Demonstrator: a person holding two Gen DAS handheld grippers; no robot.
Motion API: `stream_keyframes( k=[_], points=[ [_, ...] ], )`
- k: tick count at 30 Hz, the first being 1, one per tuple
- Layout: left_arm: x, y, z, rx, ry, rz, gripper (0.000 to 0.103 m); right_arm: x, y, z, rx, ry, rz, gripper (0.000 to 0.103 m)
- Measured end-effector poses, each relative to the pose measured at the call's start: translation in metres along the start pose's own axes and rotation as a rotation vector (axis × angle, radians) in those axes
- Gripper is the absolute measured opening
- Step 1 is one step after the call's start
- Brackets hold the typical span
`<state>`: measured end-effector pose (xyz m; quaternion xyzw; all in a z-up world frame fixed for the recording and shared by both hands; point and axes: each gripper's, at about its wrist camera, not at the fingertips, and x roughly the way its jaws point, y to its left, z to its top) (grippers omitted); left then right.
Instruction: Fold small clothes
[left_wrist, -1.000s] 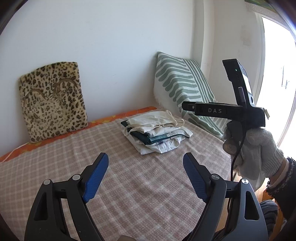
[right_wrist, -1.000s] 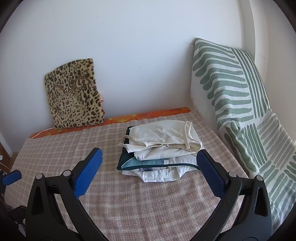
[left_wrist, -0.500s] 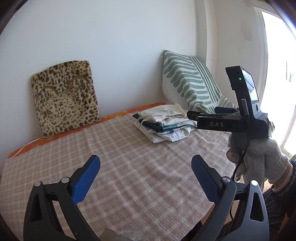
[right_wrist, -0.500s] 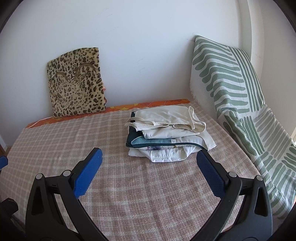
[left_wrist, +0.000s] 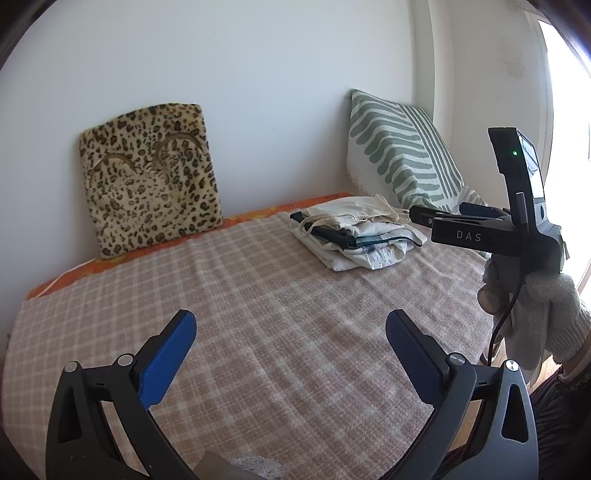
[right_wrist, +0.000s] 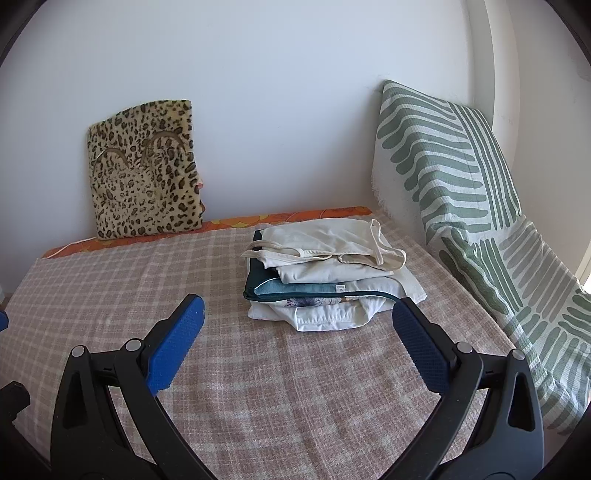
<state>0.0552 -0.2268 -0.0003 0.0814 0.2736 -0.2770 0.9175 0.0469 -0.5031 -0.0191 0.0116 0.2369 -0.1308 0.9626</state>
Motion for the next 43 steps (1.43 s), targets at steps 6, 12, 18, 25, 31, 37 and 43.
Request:
stream_keyframes(
  k=[6,12,18,25,31,37,43],
  points=[
    [-0.003,0.0,0.0,0.01,-0.005,0.013,0.102,0.0,-0.005,0.0,0.015,-0.001,-0.005,0.103],
    [-0.005,0.001,-0.001,0.008,-0.007,0.013,0.102,0.001,-0.007,0.001,0.016,-0.002,-0.003,0.103],
    [-0.005,0.003,-0.001,0.01,-0.007,0.012,0.102,0.001,-0.007,0.001,0.017,-0.004,-0.002,0.103],
    [-0.006,0.004,-0.001,0.003,-0.007,0.02,0.102,-0.004,-0.003,0.002,0.018,-0.007,-0.001,0.103],
    [-0.008,0.009,-0.004,-0.006,-0.003,0.027,0.102,-0.006,0.003,0.003,0.019,-0.008,0.001,0.103],
    [-0.01,0.015,-0.004,-0.012,-0.005,0.033,0.102,-0.006,0.01,0.002,0.022,-0.008,0.005,0.103],
    [-0.023,0.032,-0.004,-0.006,-0.038,0.077,0.102,-0.006,0.018,-0.002,0.032,-0.004,0.025,0.103]
  ],
)
